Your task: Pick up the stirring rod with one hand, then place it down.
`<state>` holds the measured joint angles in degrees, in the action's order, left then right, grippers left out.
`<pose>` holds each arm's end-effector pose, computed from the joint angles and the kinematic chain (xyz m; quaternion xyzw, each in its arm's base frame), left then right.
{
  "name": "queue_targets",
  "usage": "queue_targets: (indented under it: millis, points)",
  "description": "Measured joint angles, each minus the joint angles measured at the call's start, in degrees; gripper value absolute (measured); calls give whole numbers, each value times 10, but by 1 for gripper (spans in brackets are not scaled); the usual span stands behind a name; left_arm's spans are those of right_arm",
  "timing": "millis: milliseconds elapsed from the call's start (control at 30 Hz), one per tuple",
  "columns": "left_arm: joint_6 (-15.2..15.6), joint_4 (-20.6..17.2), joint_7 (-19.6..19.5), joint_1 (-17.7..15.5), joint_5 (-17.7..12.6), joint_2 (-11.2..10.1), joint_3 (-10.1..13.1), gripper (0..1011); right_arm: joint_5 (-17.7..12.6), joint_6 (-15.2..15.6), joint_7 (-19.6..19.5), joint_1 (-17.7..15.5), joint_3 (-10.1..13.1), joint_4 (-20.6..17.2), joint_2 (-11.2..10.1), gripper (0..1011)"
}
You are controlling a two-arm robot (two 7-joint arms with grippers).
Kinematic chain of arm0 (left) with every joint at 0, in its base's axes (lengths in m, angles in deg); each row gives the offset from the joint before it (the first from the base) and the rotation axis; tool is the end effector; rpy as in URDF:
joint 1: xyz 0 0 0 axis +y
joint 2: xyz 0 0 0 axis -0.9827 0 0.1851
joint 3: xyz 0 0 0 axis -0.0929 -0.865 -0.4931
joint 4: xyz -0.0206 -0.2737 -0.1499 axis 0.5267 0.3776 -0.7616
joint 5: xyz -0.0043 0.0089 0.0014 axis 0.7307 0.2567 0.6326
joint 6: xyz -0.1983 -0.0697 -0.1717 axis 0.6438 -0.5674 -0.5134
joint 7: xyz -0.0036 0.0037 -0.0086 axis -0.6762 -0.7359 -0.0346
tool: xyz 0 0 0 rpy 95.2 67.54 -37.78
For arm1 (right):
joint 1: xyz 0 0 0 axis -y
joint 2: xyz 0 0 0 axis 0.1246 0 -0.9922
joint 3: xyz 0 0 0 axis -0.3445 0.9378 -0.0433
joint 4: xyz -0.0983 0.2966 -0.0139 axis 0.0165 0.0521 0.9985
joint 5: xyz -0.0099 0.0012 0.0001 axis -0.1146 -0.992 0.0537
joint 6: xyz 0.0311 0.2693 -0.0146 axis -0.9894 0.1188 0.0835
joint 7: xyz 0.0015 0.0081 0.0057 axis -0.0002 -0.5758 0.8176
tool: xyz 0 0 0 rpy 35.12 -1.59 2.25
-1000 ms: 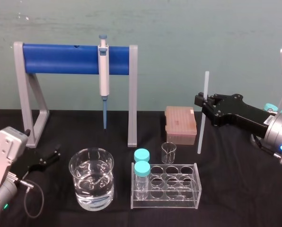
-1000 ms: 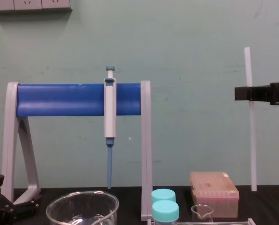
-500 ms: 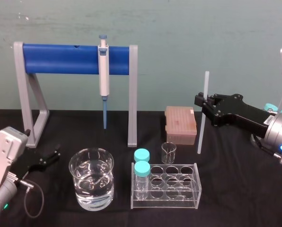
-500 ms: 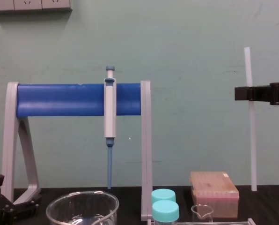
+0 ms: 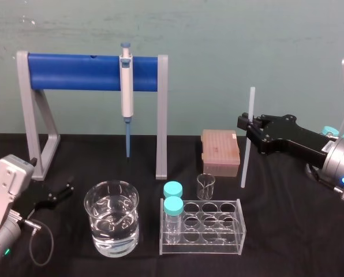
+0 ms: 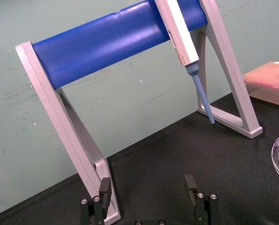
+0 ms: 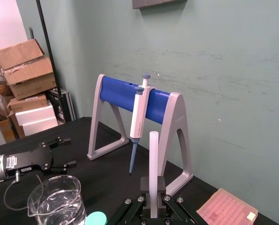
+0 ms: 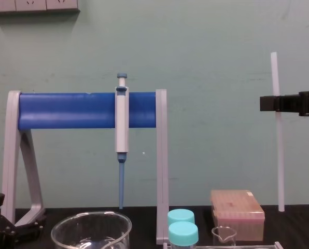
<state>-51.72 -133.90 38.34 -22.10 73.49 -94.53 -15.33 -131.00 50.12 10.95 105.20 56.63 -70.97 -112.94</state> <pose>0.3264 0.1054 -0.3133 0.1416 -0.1325 0.5800 0.7912 0.3546 -0.1067 -0.1706 -0.0329 -0.0040 -0.3822 0.9235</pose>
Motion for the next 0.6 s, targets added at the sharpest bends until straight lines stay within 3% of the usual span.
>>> queue_targets:
  millis: [400,600]
  points:
    - [0,0,0,0,0,0,0,1005,0,0,1,0,1,0,1,72]
    - [0,0,0,0,0,0,0,1005,1,-3,22,4,8,7,7,72]
